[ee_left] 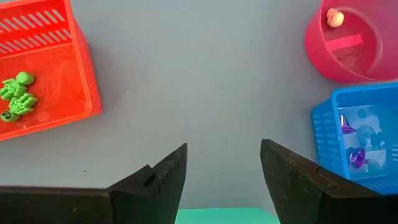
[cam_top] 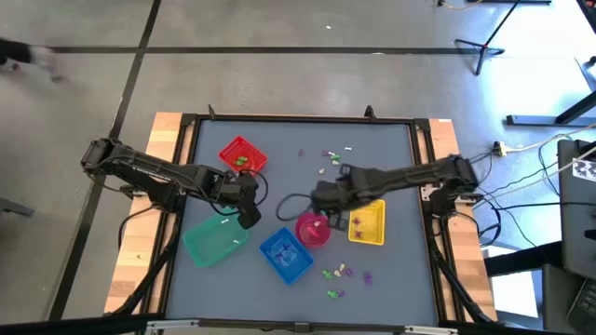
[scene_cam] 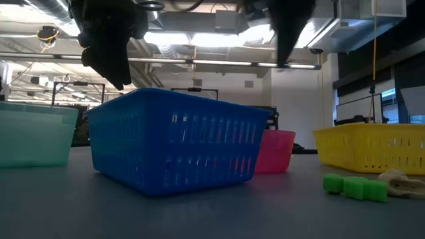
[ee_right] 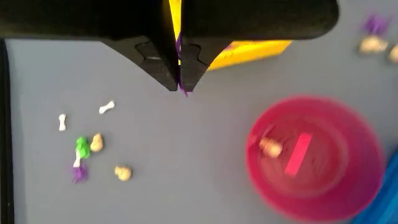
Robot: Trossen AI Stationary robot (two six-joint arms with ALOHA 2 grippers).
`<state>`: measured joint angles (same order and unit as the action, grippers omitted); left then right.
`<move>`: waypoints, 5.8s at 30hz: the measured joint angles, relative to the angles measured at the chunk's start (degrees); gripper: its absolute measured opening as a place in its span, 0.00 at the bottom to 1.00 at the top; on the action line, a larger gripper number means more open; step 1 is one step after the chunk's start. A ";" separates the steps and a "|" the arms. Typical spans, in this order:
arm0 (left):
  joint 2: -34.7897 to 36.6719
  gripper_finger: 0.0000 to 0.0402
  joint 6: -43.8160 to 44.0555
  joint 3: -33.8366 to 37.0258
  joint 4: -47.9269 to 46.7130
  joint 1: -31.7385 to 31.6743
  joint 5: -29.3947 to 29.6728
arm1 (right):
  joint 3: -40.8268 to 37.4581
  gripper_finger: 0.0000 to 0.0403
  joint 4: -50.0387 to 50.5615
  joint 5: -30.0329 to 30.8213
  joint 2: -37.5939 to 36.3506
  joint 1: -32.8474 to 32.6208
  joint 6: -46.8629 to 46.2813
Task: Sort Halloween decoration
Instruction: Put the violet spider toy into the yellow bin, then put the white bone toy into the green bin
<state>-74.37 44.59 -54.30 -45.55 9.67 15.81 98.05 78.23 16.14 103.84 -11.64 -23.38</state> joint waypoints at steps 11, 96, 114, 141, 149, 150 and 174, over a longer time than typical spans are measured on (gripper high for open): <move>0.00 0.47 -0.21 -0.01 8.80 0.13 0.04 | -18.35 0.00 -1.12 -0.33 -11.71 -9.45 -9.38; 0.00 0.47 -10.77 0.01 33.19 -1.95 7.72 | -49.34 0.33 -60.35 -31.78 -11.93 55.74 48.17; 0.00 0.47 -10.77 0.00 33.19 -1.95 7.72 | -49.31 0.33 -66.60 -27.70 -4.56 55.61 50.92; 0.00 0.47 -10.72 0.01 33.19 -1.95 7.72 | -49.27 0.05 -66.53 -27.91 -2.81 55.54 50.73; 0.00 0.47 -10.72 0.01 33.19 -1.95 7.72 | -49.30 0.06 -66.62 -27.83 -2.76 55.54 50.72; 0.00 0.47 -10.72 0.01 33.19 -1.95 7.72 | -49.30 0.06 -66.62 -27.83 -2.76 55.54 50.71; 0.00 0.47 -10.72 -0.01 33.19 -1.92 7.72 | -49.45 0.06 -66.01 -33.95 -5.01 55.48 48.79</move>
<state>-74.37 33.87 -54.30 -12.36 7.75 23.53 48.60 12.23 -17.80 98.84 43.83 25.42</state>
